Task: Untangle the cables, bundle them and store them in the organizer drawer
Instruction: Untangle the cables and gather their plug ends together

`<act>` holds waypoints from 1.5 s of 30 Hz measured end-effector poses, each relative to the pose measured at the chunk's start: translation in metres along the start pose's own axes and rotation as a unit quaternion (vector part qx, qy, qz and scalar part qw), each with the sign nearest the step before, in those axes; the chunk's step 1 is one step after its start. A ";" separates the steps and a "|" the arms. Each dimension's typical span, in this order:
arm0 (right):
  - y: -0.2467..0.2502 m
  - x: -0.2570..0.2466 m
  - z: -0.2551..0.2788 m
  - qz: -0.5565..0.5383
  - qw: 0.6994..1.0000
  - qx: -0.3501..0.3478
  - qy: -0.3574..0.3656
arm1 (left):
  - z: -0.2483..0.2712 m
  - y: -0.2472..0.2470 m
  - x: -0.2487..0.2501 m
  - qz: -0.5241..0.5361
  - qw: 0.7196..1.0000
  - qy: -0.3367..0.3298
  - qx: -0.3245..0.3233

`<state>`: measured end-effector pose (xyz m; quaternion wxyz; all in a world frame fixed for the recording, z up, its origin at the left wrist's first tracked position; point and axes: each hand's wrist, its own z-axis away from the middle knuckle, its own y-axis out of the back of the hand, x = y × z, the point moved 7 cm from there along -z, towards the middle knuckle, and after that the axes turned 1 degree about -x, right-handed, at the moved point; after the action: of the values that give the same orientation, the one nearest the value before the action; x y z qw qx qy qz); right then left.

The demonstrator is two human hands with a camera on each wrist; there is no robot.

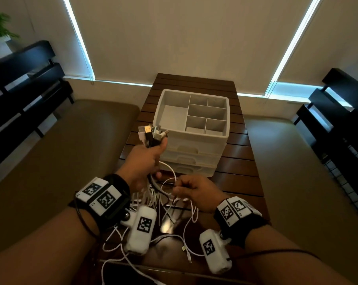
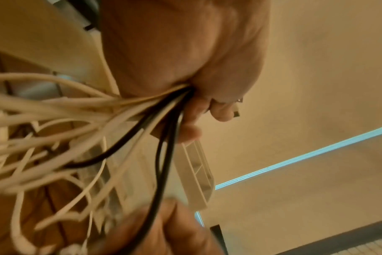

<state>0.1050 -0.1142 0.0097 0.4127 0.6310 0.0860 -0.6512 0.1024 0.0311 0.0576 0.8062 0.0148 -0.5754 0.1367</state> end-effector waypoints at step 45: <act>0.081 0.045 0.013 -0.332 0.901 0.252 -0.123 | 0.020 0.004 0.046 -0.247 0.964 -0.037 0.091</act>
<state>0.1542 -0.1941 0.0050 0.0071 0.5635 0.0725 -0.8229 0.0969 0.0406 0.1068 0.7883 0.2348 -0.5685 -0.0150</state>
